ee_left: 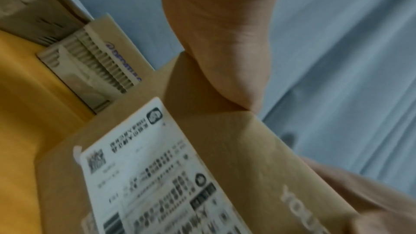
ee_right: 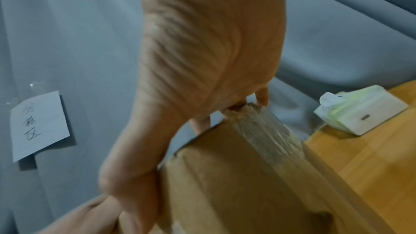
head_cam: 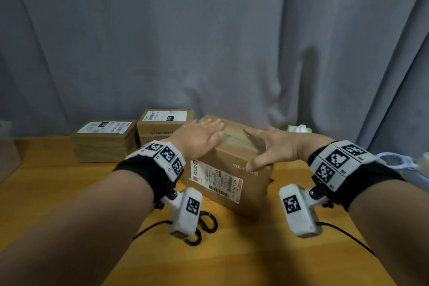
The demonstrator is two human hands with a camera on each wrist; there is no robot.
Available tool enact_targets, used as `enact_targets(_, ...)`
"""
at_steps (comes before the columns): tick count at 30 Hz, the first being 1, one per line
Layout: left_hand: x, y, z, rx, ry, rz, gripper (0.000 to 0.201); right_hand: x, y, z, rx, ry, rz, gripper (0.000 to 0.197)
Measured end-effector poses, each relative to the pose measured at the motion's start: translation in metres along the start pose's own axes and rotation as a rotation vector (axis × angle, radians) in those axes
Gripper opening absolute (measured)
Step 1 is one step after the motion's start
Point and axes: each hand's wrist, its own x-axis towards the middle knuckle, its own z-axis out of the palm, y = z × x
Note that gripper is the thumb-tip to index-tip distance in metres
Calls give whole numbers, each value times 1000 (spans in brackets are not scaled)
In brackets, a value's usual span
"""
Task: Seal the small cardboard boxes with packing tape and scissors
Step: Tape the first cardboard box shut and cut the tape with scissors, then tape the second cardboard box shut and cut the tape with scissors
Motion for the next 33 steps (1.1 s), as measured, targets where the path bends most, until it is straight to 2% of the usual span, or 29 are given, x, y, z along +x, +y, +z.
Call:
enact_targets(3, 0, -12, -5, -169, -28, -118, 53, 2, 4, 0, 39, -6, -10, 106)
enact_targets(5, -4, -19, -4, -374, -13, -201, 56, 5, 10, 1, 39, 15, -20, 101)
enact_targets(8, -16, -21, 5, -817, 126, -302, 62, 15, 31, 13, 104, 199, -23, 96)
enact_targets(9, -21, -19, 10, -948, 158, -331, 61, 17, 39, 22, 234, 292, -26, 102)
enact_targets(12, -25, -15, 33, -1217, 110, -349, 61, 28, 57, 63, 952, 502, -22, 132)
enact_targets(13, -26, -12, 41, -1236, 65, -346, 66, 30, 59, 79, 1125, 500, -1, 133)
enact_targets(15, -26, -5, 55, -1186, -30, -342, 66, 36, 60, 105, 1238, 408, 40, 115)
enact_targets(16, -25, -4, 61, -1173, -60, -329, 62, 38, 58, 112, 1239, 366, 48, 104)
enact_targets(18, -17, -7, 65, -1195, -20, -345, 61, 46, 58, 108, 1234, 388, 88, 98)
enact_targets(20, -4, -12, 58, -1209, 139, -442, 54, 58, 61, 92, 1220, 526, 156, 101)
enact_targets(22, 11, -15, 49, -1218, 315, -490, 45, 68, 63, 72, 1143, 699, 216, 84)
enact_targets(23, 18, -17, 47, -1216, 345, -483, 41, 73, 63, 67, 1073, 742, 205, 73)
enact_targets(25, 30, -17, 50, -1178, 281, -433, 40, 84, 61, 64, 864, 702, 128, 59)
enact_targets(26, 35, -18, 56, -1114, 235, -394, 45, 91, 59, 66, 724, 646, 122, 52)
enact_targets(28, 43, -20, 67, -909, 241, -366, 58, 100, 56, 73, 520, 556, 162, 44)
enact_targets(30, 49, -21, 70, -763, 273, -377, 62, 103, 53, 76, 462, 537, 195, 42)
enact_targets(33, 47, -23, 60, -701, 206, -346, 57, 101, 41, 63, 329, 491, 308, 40)
